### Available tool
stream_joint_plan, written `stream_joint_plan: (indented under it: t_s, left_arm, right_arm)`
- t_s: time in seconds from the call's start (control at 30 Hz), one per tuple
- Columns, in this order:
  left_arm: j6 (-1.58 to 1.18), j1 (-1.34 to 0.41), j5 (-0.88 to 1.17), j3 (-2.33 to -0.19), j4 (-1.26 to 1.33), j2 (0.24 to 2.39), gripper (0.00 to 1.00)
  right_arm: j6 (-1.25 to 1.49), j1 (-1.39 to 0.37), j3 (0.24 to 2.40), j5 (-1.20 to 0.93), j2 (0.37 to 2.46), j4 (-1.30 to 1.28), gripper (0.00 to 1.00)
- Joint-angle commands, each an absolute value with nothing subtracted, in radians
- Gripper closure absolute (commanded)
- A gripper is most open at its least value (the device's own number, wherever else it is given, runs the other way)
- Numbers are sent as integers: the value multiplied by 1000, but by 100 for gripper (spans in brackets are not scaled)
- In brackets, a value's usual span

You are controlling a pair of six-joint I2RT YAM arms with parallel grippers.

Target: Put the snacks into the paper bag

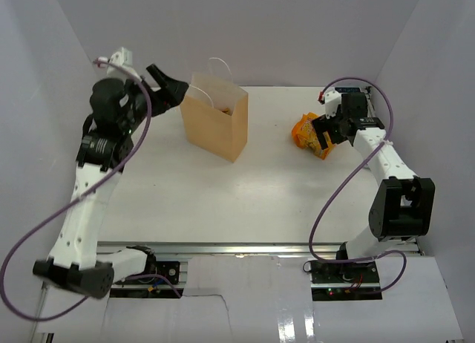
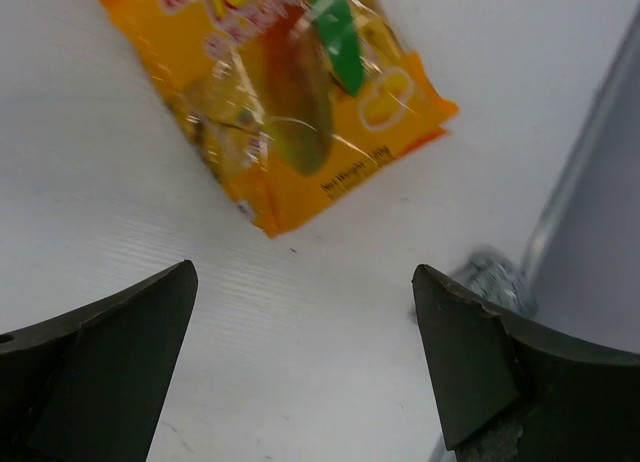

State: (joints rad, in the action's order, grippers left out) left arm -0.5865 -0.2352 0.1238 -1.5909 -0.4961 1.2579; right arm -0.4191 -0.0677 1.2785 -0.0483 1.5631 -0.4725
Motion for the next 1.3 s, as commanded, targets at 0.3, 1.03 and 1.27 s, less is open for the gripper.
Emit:
stream_joint_plan:
  t_s: [0.3,1.03,1.27]
  left_arm:
    - [-718,-236,-55,-878,-515,601,4]
    - [-841,-235,-2,-726,-534,538,4]
    - [-845,-235,-2,-723,-552,537,4]
  right_arm:
    - [-187,132,1312,407,1653,-561,6]
    - [-121,247,1401,261,2002,-434,6]
    - [-149,270,1375,157,2043,-428,31]
